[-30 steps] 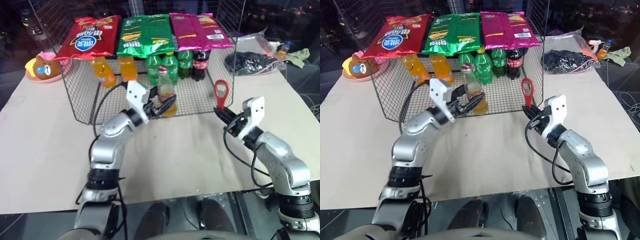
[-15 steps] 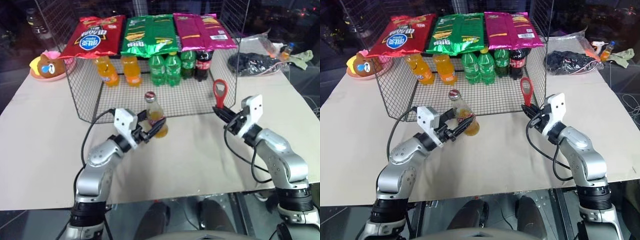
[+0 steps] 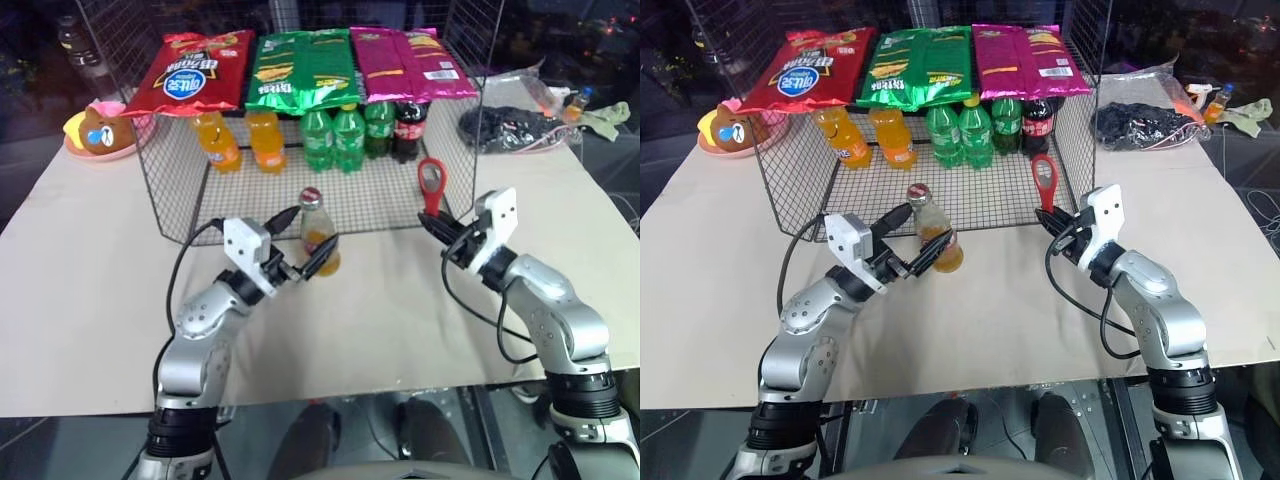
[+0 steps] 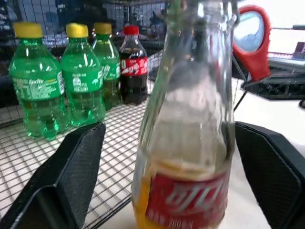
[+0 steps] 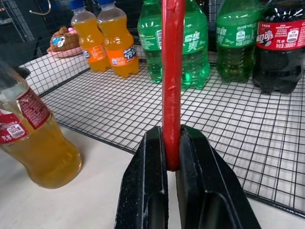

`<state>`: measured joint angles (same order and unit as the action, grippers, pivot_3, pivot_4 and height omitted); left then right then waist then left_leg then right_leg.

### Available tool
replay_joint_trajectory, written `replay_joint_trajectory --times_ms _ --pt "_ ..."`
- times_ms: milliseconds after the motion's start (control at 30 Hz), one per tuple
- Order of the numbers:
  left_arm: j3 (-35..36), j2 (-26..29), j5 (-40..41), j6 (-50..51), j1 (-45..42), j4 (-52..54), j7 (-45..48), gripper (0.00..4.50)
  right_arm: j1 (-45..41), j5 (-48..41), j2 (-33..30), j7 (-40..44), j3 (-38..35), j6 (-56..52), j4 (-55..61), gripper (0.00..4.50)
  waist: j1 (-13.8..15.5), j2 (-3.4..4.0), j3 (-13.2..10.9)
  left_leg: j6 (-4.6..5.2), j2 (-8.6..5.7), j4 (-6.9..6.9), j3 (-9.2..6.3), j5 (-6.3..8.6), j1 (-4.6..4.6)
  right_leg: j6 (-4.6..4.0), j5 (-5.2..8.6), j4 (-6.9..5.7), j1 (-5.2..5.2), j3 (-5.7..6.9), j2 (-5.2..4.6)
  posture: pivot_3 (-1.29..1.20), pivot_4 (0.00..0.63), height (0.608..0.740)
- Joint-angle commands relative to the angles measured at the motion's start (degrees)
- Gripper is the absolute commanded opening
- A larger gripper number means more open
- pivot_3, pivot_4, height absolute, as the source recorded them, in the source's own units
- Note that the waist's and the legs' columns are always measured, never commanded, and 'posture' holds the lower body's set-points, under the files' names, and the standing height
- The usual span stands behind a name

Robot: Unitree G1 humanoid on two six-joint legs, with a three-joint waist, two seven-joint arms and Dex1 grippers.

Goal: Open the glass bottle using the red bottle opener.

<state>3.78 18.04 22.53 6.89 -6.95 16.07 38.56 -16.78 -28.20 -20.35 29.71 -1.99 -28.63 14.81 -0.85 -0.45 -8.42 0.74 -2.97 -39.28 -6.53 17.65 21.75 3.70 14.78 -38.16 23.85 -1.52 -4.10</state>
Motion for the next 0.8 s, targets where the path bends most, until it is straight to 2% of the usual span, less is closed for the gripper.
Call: replay_joint_trajectory --times_ms 33,300,800 --pt "0.6 0.7 1.7 -2.0 -0.5 3.4 1.0 4.48 -1.4 -0.1 -0.2 0.6 -0.3 0.5 1.0 0.0 0.0 0.0 0.0 0.0 0.0 0.0 0.0 0.0 0.0 0.0 0.0 0.0 0.0 0.0 0.0 0.0 0.15 0.74" --pt "-0.5 -0.5 3.2 -2.7 -0.5 4.2 1.1 4.48 -1.5 0.0 0.0 0.7 0.2 0.3 1.1 0.0 0.0 0.0 0.0 0.0 0.0 0.0 0.0 0.0 0.0 0.0 0.0 0.0 0.0 0.0 0.01 0.0 0.15 0.74" --pt "-1.2 -2.8 -1.2 -11.6 -2.1 -3.7 0.4 4.48 -2.8 0.6 -0.6 1.6 0.3 0.3 0.2 0.0 0.0 0.0 0.0 0.0 -0.01 0.01 0.0 0.0 -0.01 0.0 0.0 0.04 -0.03 0.01 0.02 0.0 0.15 0.74"
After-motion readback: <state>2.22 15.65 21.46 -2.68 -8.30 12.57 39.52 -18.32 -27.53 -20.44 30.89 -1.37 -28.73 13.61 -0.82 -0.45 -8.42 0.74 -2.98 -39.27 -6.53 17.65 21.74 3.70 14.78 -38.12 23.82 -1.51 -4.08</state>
